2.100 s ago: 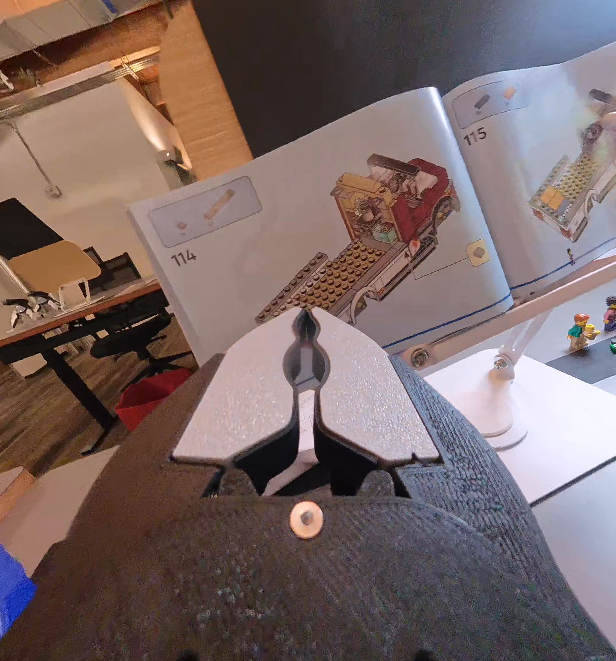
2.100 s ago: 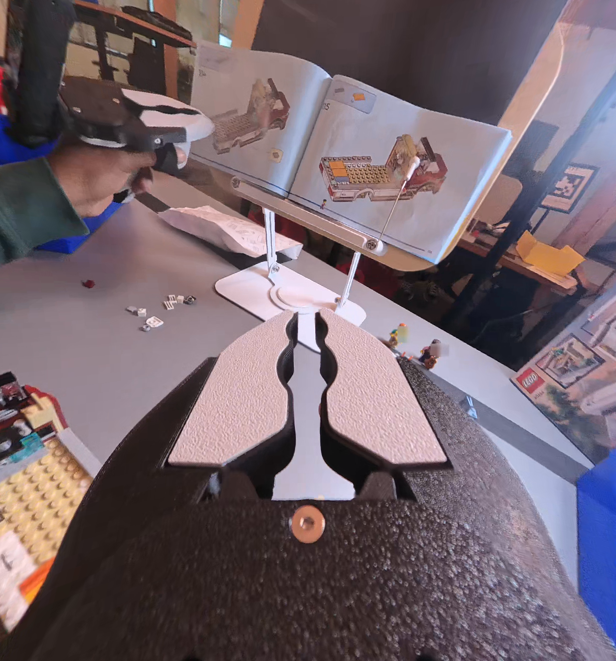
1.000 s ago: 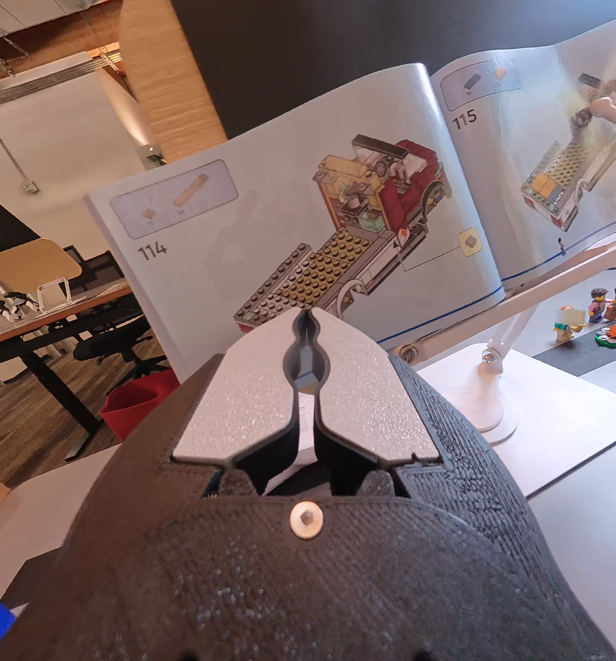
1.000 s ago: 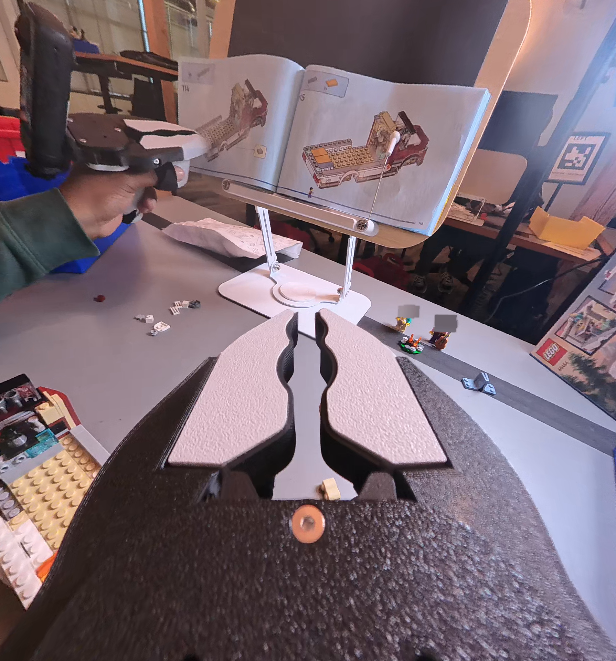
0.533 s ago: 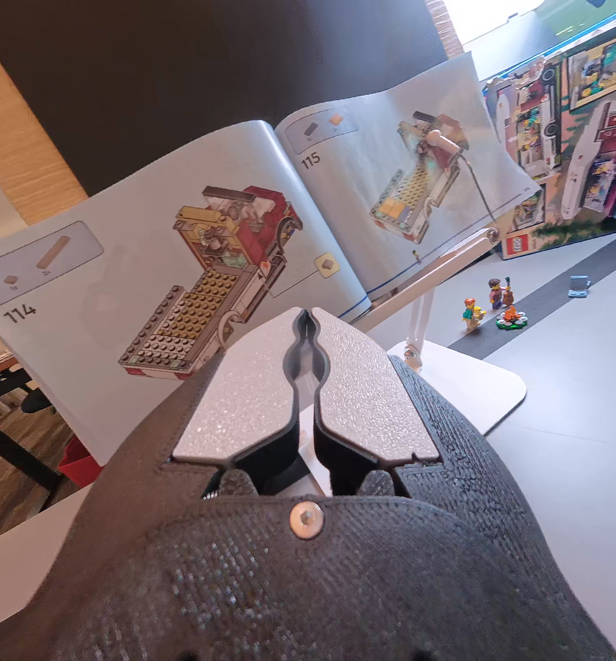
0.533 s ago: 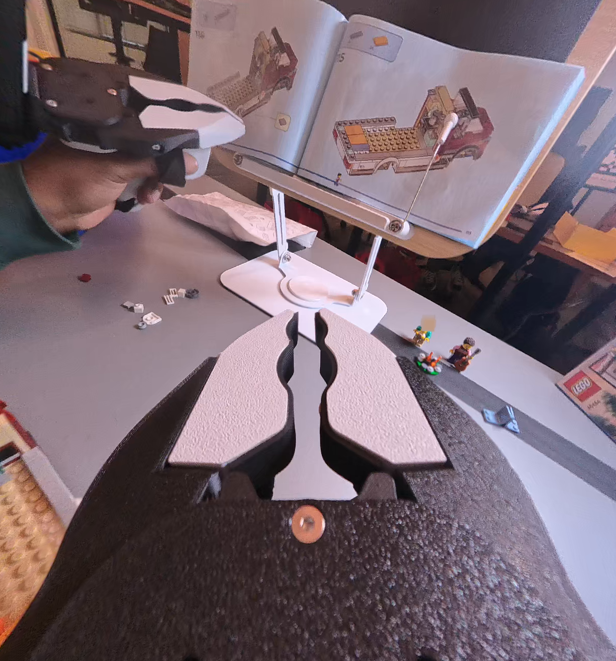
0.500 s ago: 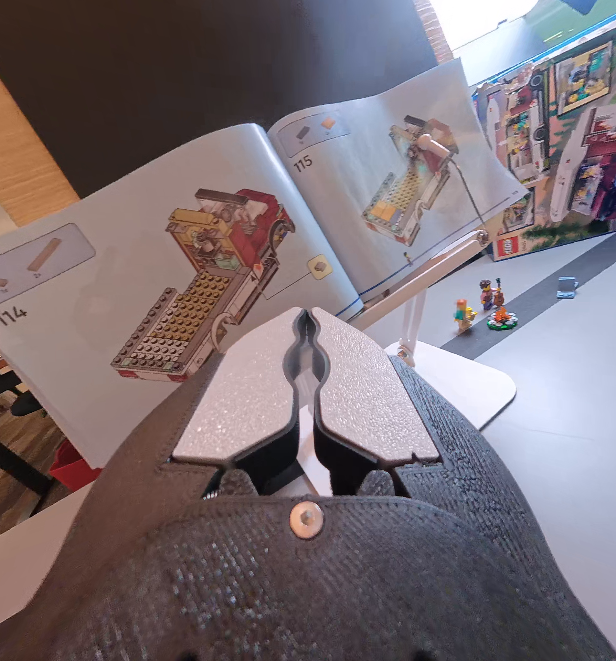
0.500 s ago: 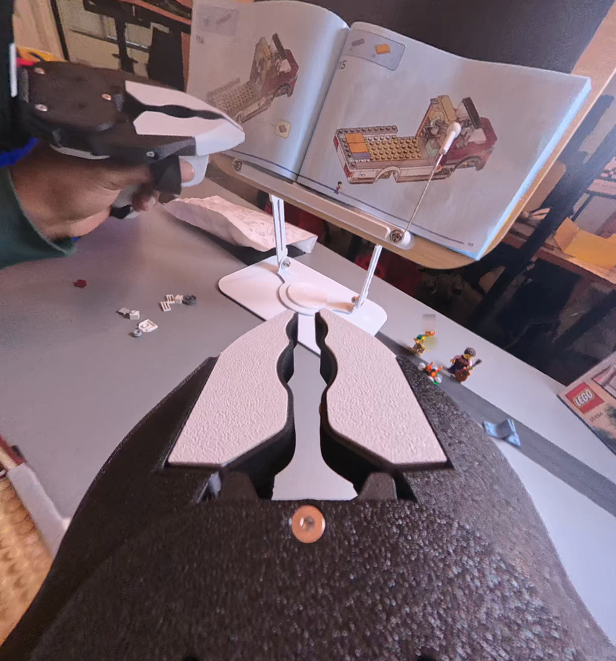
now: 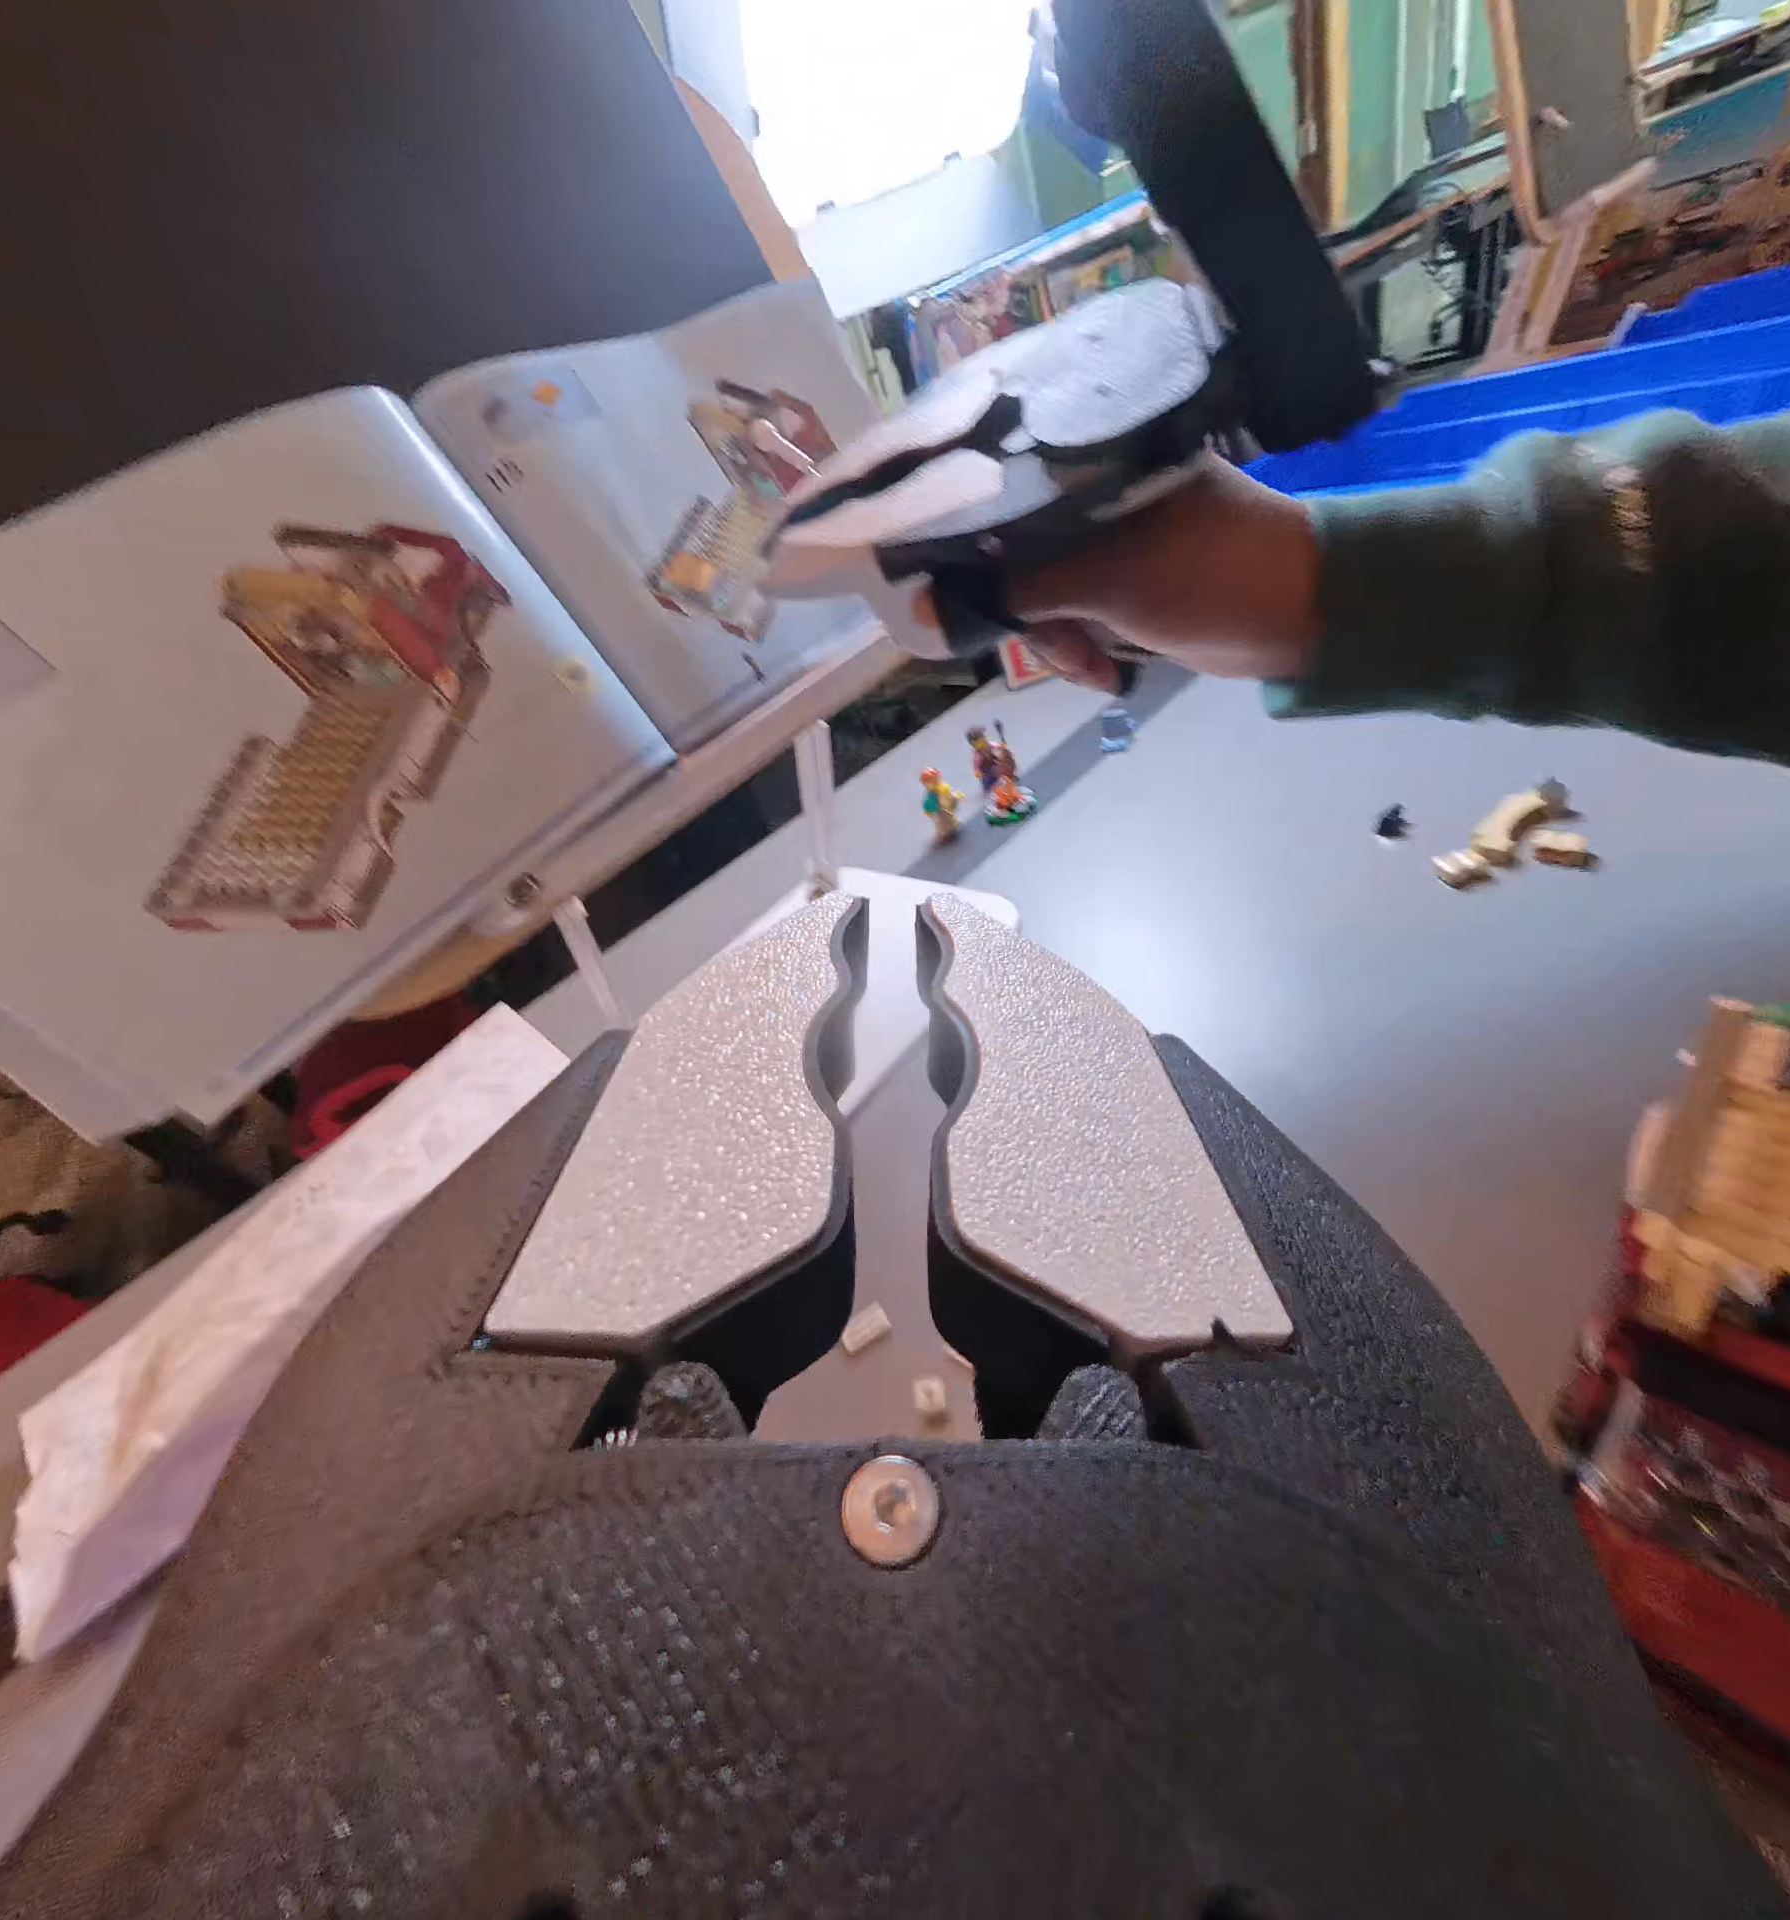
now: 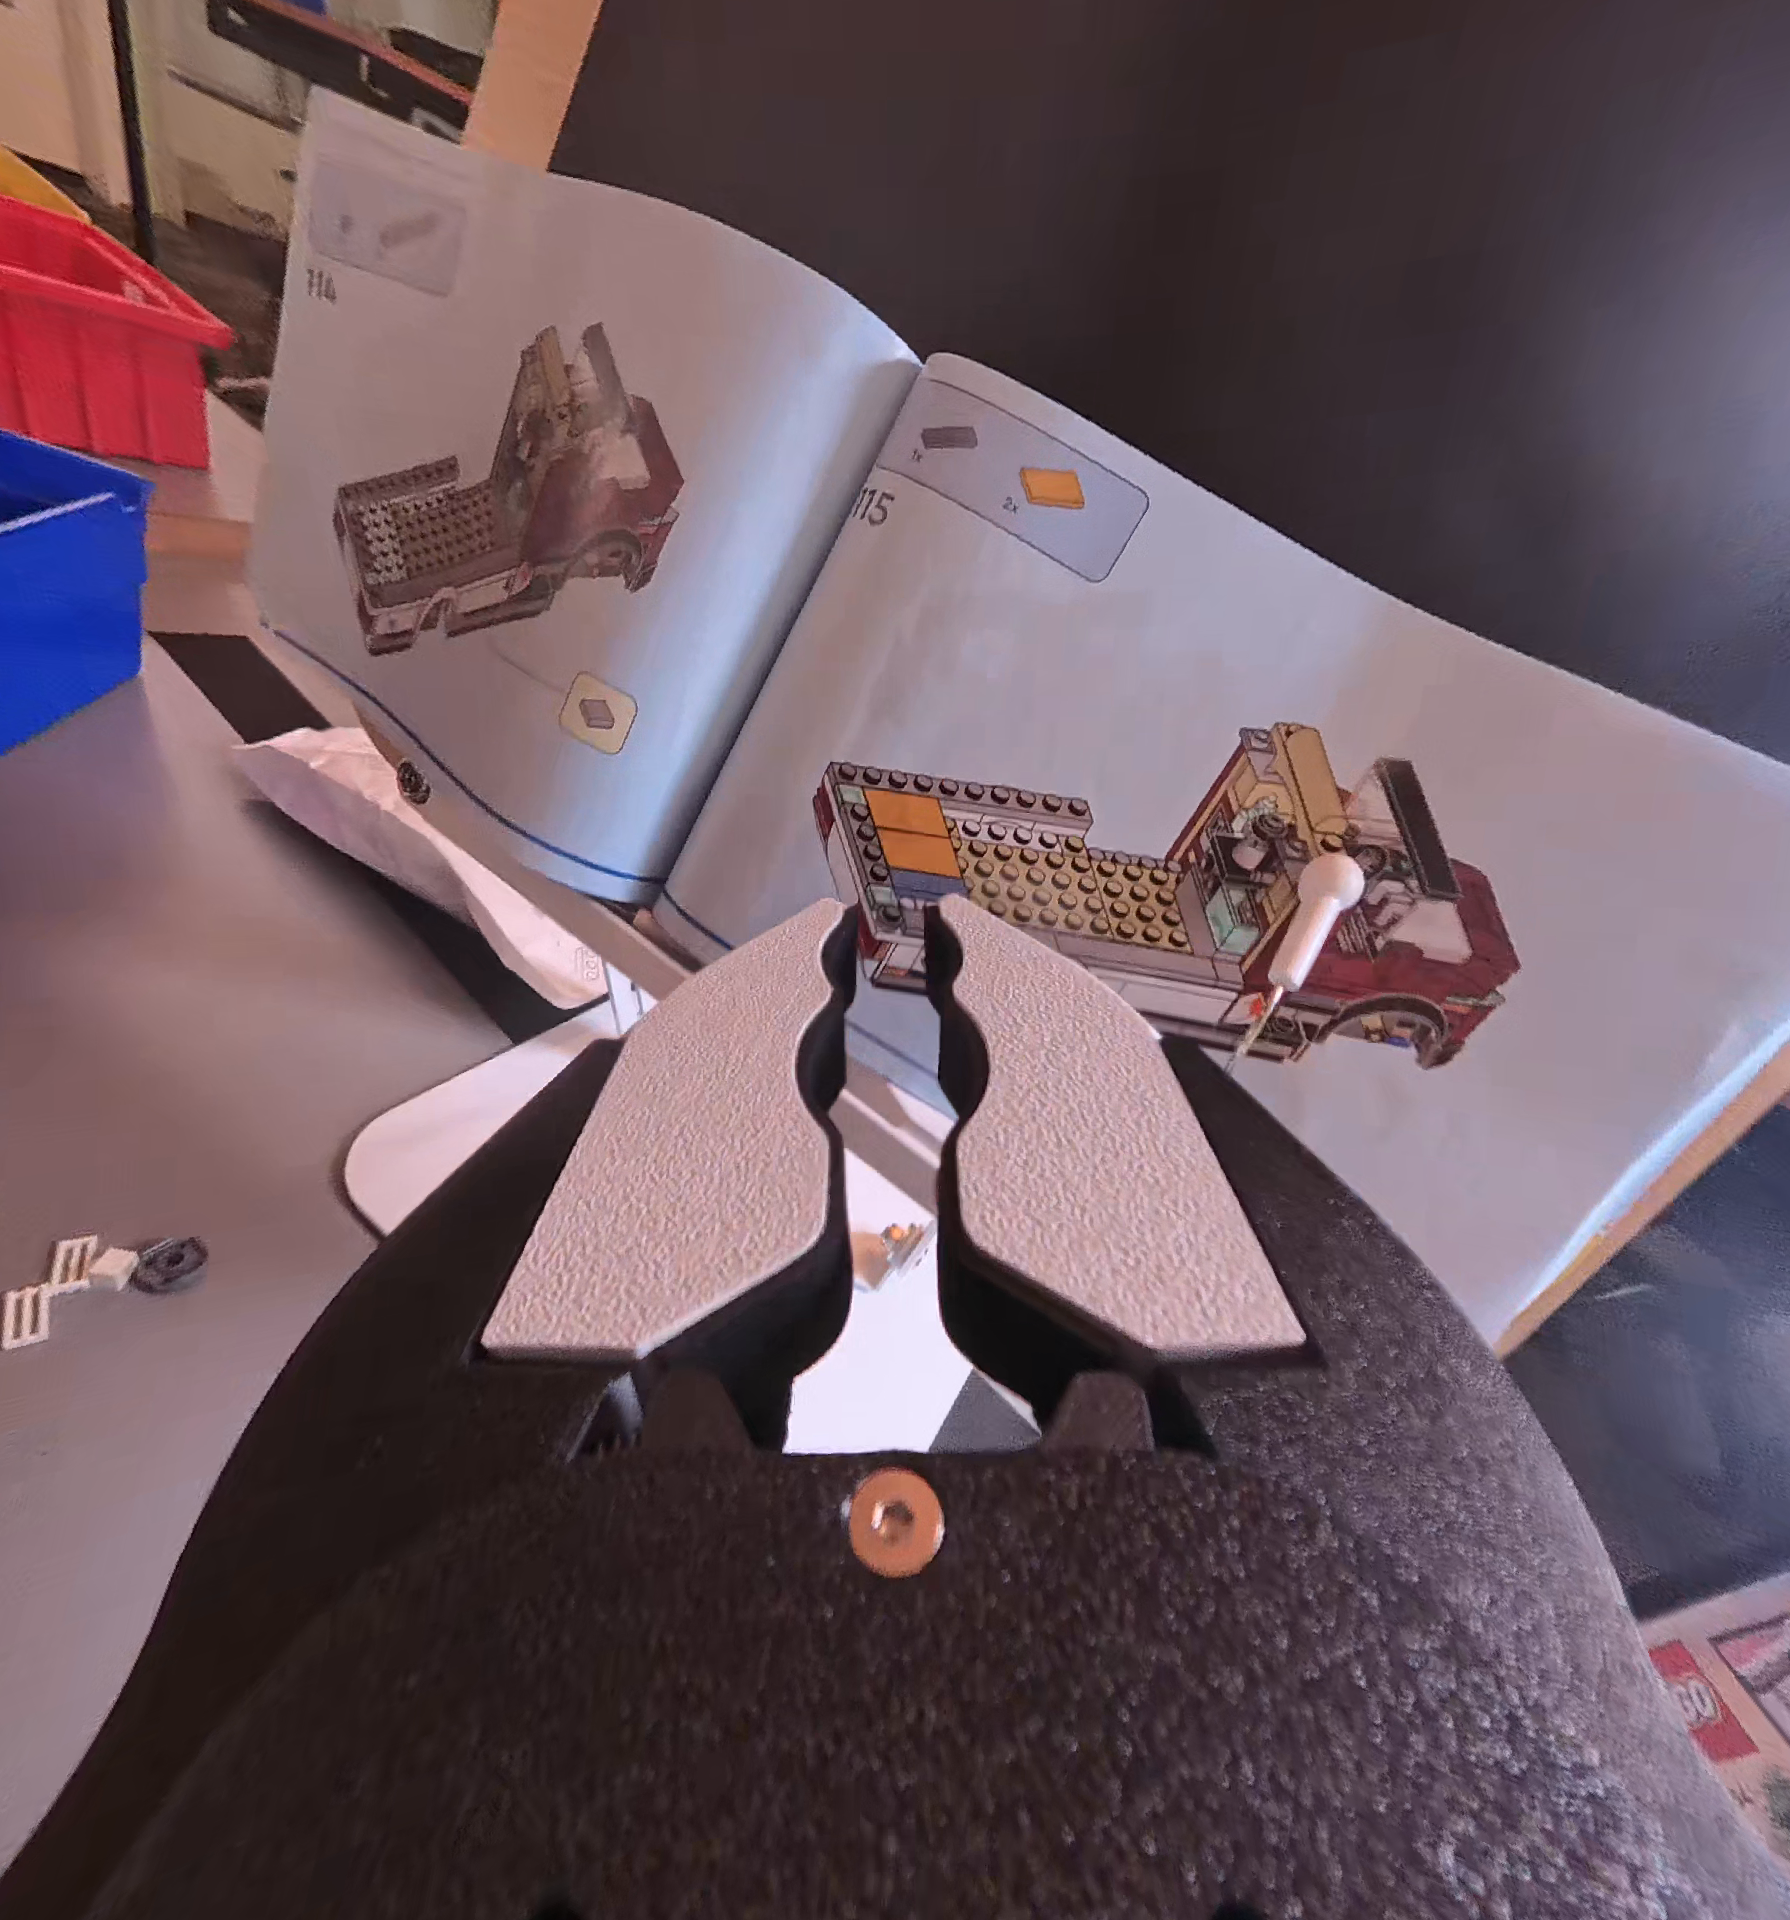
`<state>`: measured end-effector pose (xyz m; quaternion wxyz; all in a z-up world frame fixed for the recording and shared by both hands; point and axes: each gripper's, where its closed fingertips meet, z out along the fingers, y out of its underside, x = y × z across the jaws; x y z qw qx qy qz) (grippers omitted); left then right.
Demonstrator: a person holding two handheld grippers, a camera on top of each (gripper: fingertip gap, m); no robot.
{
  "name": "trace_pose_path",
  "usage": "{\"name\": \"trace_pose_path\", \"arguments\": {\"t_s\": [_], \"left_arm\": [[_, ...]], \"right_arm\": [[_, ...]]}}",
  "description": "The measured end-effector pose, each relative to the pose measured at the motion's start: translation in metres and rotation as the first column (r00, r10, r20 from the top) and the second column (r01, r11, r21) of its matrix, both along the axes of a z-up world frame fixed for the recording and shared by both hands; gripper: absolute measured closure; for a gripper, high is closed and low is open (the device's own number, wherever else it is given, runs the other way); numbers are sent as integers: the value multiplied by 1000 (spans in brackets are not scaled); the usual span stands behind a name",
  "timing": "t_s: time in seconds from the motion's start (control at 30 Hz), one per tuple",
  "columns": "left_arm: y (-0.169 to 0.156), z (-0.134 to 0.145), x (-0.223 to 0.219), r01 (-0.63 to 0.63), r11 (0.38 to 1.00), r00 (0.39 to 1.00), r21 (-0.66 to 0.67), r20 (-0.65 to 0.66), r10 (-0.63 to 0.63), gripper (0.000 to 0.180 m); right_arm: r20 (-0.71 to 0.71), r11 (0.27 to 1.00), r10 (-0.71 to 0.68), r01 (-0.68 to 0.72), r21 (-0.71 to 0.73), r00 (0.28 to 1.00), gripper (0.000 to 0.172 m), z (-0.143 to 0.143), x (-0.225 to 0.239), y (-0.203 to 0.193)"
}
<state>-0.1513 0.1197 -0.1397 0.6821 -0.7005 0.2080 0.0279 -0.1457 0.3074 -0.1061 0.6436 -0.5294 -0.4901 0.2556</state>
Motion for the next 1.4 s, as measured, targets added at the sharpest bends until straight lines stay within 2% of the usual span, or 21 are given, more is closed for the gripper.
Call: {"name": "trace_pose_path", "arguments": {"t_s": [0.17, 0.3, 0.77, 1.03, 1.17, 1.3, 1.4], "left_arm": [[-38, -43, 27, 112, 989, 986, -94, 135, -99, 167], [-41, -62, 41, 173, 976, 977, -132, 146, -154, 163], [-37, -74, 37, 149, 979, 985, -140, 110, -134, 164], [-38, -77, 41, 156, 978, 985, -141, 90, -144, 164], [-38, -77, 41, 152, 979, 987, -138, 75, -143, 164], [-40, -74, 42, 153, 980, 987, -129, 66, -145, 165], [-39, -76, 42, 156, 979, 987, -131, 60, -149, 165]], "right_arm": [[-2, 1000, -8, 8, 5, 1000, 160, 6, -16, 7], [-18, 1000, -10, 10, -4, 1000, 162, 12, -23, 9], [0, 999, -38, 38, -14, 999, 162, 1, -20, 12], [-66, 1000, -10, 11, 20, 998, 162, 50, -32, 7], [-54, 999, 5, -3, 39, 999, 162, 60, -43, 3], [-50, 1000, 24, -23, 19, 998, 161, 51, -40, -4], [1, 996, 88, -88, -20, 996, 160, 23, -42, -22]]}}
